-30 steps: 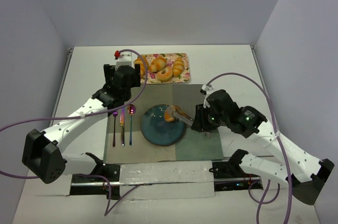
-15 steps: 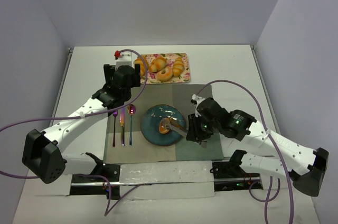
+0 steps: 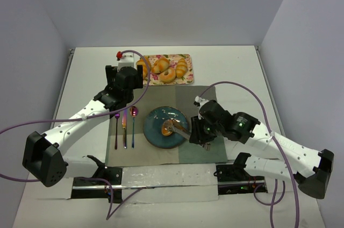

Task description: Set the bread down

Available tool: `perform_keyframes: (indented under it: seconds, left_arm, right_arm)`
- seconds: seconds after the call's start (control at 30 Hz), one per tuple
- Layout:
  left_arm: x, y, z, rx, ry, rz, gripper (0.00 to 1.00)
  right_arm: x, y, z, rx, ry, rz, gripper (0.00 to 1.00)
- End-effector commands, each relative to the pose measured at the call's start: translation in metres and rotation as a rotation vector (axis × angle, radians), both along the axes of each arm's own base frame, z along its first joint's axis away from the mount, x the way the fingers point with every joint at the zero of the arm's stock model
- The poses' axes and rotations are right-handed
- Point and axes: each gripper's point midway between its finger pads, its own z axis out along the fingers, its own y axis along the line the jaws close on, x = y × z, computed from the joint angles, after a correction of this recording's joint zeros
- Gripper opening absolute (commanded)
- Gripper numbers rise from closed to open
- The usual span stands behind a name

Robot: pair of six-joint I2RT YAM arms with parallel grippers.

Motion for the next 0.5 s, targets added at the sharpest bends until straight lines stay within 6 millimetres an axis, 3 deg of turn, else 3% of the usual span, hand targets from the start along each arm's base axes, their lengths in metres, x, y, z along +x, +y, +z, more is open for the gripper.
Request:
perform_keyframes:
  seconds: [0.0,0.47]
  left_arm:
    - [0.0032,-0.0046,0.0217,-0.046,-0.053,0.002,0.99]
    - [0.0034,-0.0053,0.0194,-0.044,-0.047,0.0,0.99]
  right_arm:
    - [0.0121,0.0087,0.017,0.036,-0.062,-0.02,0.37]
    - [0.011,0.0072,0.0252,0.035,-0.071,-0.013,0.45]
